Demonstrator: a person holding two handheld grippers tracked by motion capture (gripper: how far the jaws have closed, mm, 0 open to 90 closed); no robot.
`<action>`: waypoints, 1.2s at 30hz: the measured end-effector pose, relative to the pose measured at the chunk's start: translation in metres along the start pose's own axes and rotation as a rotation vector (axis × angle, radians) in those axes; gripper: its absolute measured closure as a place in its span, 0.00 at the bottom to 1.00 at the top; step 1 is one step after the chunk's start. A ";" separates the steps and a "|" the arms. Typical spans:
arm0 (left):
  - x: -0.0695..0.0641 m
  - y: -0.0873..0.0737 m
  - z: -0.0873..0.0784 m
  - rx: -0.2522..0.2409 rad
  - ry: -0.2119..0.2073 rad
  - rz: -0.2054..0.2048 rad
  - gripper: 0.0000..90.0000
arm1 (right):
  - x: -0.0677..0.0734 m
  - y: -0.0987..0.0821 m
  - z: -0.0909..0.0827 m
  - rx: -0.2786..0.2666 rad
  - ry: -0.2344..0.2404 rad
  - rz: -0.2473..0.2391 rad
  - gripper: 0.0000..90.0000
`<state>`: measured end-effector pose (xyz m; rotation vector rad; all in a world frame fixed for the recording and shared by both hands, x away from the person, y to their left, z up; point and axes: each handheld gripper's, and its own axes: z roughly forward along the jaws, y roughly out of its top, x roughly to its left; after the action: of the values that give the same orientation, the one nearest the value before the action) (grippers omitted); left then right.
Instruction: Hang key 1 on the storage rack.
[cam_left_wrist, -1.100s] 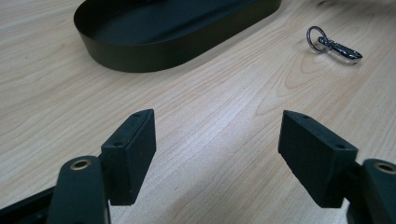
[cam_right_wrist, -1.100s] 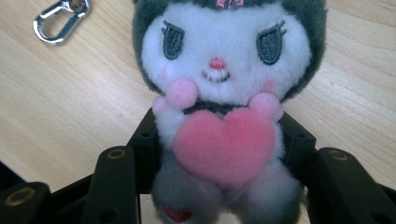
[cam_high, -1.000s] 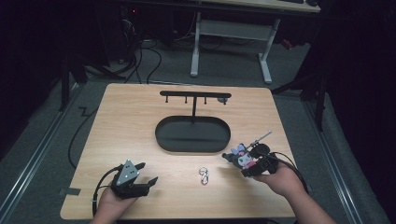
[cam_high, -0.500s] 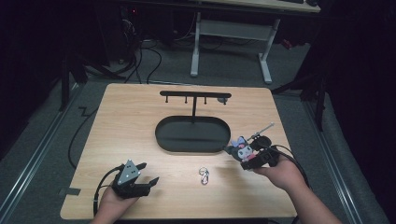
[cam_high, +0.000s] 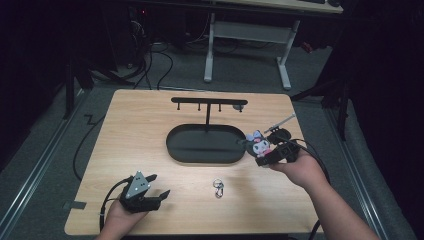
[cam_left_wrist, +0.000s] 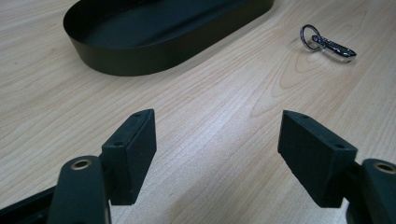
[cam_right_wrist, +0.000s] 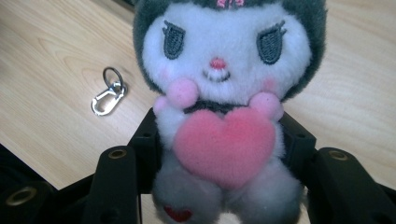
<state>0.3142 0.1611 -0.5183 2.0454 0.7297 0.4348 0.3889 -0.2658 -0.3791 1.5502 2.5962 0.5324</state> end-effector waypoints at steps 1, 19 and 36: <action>-0.001 0.000 0.001 0.003 0.002 0.004 0.32 | 0.000 0.003 -0.002 0.000 0.000 -0.003 0.53; -0.001 -0.001 -0.001 0.004 -0.005 0.009 0.32 | -0.007 0.041 -0.019 -0.035 0.046 0.017 0.53; -0.002 0.001 -0.003 -0.008 -0.016 0.016 0.32 | 0.006 0.075 -0.037 -0.058 -0.007 0.023 0.53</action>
<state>0.3116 0.1609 -0.5157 2.0467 0.7016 0.4298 0.4406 -0.2378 -0.3193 1.5632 2.5373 0.5978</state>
